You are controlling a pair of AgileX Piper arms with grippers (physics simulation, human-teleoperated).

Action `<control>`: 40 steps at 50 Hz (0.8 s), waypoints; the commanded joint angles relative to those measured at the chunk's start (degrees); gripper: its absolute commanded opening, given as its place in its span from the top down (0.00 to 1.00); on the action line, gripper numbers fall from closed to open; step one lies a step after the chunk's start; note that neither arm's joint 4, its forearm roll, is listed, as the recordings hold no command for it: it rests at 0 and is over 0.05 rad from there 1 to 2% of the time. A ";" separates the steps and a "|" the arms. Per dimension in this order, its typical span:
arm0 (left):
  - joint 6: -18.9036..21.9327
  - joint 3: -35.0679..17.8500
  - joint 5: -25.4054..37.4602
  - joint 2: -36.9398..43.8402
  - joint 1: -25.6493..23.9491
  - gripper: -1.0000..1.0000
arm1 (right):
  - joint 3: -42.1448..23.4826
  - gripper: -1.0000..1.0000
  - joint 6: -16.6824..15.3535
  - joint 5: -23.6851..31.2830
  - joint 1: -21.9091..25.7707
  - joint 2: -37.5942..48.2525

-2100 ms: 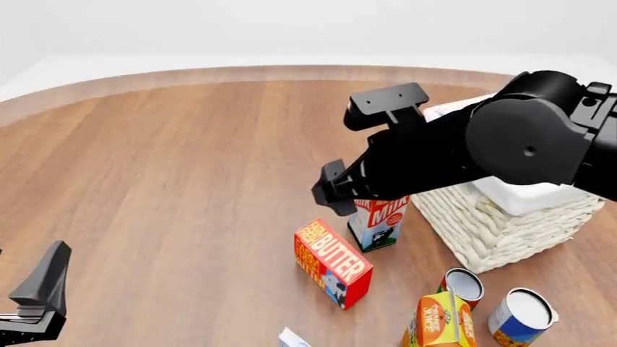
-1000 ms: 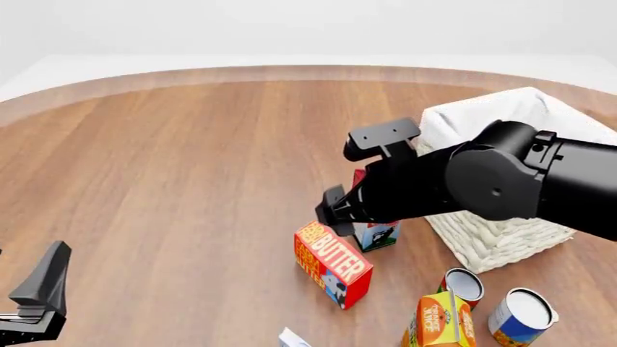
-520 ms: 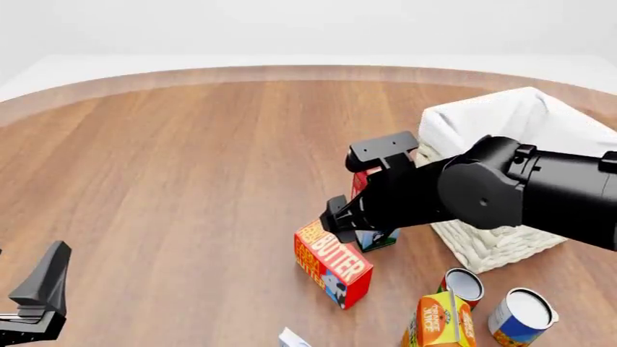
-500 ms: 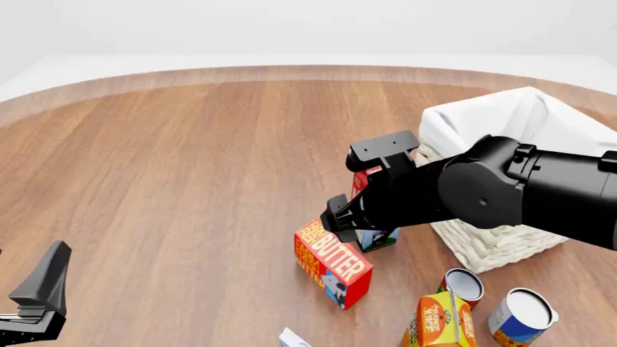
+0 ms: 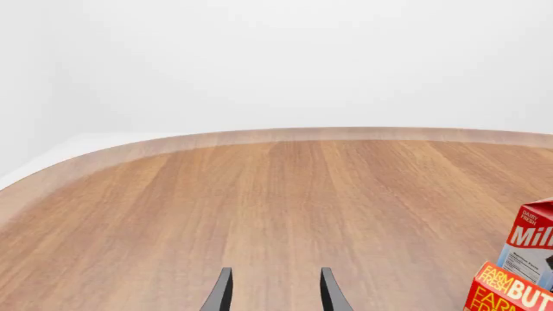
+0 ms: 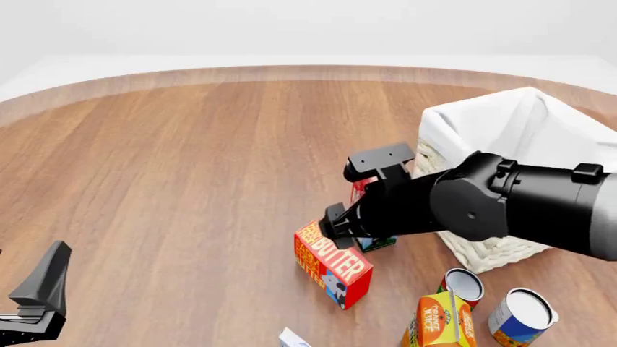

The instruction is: Pick up the cream cheese box and the butter, and put them in the basket.

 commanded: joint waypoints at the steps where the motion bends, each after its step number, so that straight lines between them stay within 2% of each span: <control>1: 0.00 0.00 0.00 0.00 0.00 0.00 | 2.81 0.00 1.50 -2.83 0.76 0.23; 28: 0.00 0.00 0.00 0.00 0.00 0.00 | 7.10 0.00 3.92 -7.68 2.00 2.06; 40: 0.00 0.00 0.00 0.00 0.00 0.00 | 7.16 0.00 3.52 -8.22 1.45 3.30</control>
